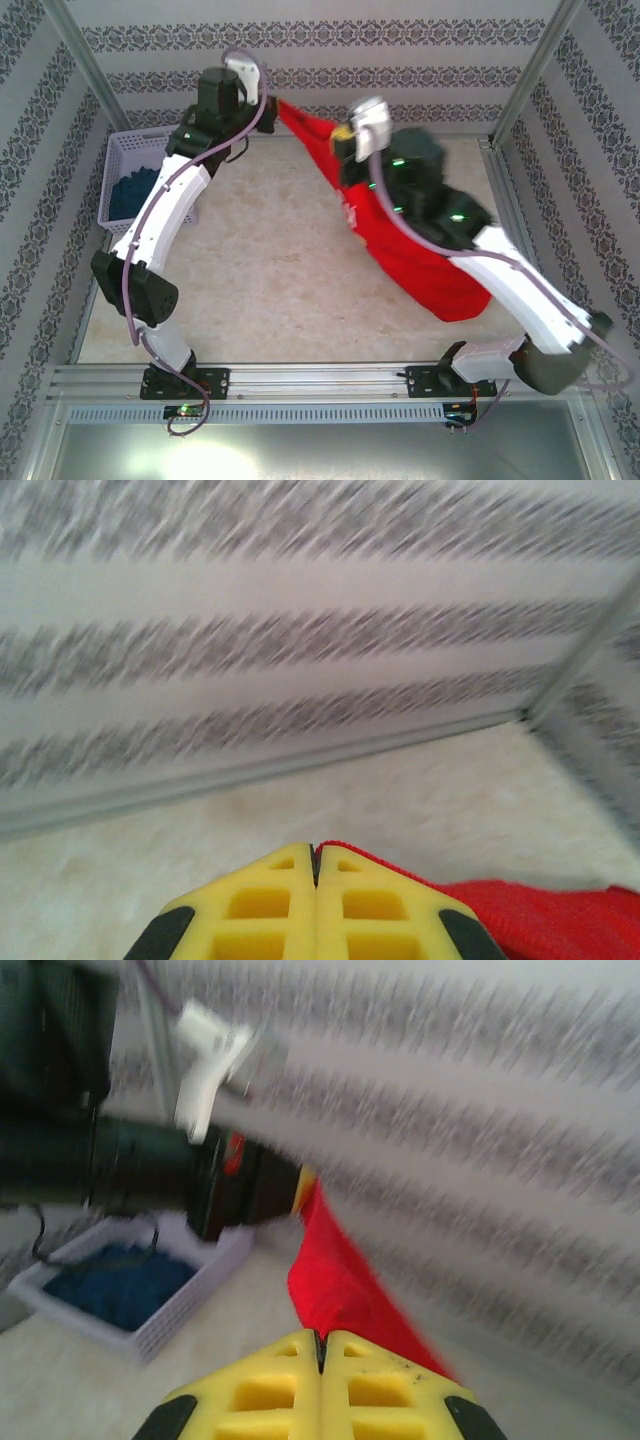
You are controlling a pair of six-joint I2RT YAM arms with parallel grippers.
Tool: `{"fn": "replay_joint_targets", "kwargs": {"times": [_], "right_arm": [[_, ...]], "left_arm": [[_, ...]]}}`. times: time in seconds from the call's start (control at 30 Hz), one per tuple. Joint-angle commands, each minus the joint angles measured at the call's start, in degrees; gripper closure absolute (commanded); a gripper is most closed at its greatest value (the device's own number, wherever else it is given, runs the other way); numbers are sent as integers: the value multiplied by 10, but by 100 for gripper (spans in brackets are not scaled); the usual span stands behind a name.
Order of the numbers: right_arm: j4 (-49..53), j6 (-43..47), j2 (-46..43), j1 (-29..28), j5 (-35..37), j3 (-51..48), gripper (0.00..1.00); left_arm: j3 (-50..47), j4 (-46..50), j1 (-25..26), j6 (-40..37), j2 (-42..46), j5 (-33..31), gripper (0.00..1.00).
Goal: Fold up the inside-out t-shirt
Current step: Flatten out the T-shirt at the center of the table.
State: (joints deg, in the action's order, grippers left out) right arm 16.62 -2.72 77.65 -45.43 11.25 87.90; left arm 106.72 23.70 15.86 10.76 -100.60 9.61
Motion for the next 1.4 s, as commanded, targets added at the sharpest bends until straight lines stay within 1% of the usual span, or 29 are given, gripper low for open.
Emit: {"fn": "replay_joint_targets", "kwargs": {"times": [0.0,0.03,0.1,0.13,0.2,0.23,0.3,0.4,0.47,0.53,0.57,0.63,0.67,0.73,0.8,0.93,1.13,1.37], "right_arm": [[-92,-129,58,-33,-22,-92,92],[-116,-148,83,-42,-40,-116,85],[-124,-172,122,-53,-79,-122,76],[-122,-173,138,-57,-107,-118,72],[-102,-164,148,-58,-143,-107,65],[-90,-154,144,-58,-149,-107,62],[-65,-128,124,-54,-141,-118,57],[-33,-107,88,-26,-145,-160,53],[-23,-102,63,9,-158,-199,52],[-39,-112,43,61,-175,-250,50],[-47,-124,40,83,-188,-264,49],[-37,-138,47,130,-228,-266,45],[-27,-134,51,139,-223,-261,44],[-8,-115,54,139,-184,-254,42],[-8,-113,55,140,-165,-259,41],[-14,-116,62,144,-159,-272,40],[-19,-121,68,175,-175,-274,38],[-16,-121,63,195,-172,-274,34]], "left_arm": [[-119,-58,-36,25,-2,-60,94],[-146,-57,-46,29,-6,-76,84],[-176,-40,-63,41,-13,-106,64],[-188,-30,-70,47,-11,-122,58],[-211,-14,-76,52,4,-154,49],[-227,-12,-76,53,19,-166,45],[-264,-11,-76,71,53,-163,40],[-345,-37,-68,125,112,-103,38],[-410,-73,-48,152,147,-95,36],[-461,-101,-17,171,167,-81,35],[-478,-108,-3,172,170,-81,34],[-503,-111,32,165,171,-104,32],[-511,-116,44,158,168,-111,31],[-514,-117,63,149,148,-113,30],[-506,-112,74,145,125,-104,30],[-493,-120,89,139,91,-98,28],[-461,-110,97,123,48,-98,27],[-464,-114,109,97,45,-88,21]]}}
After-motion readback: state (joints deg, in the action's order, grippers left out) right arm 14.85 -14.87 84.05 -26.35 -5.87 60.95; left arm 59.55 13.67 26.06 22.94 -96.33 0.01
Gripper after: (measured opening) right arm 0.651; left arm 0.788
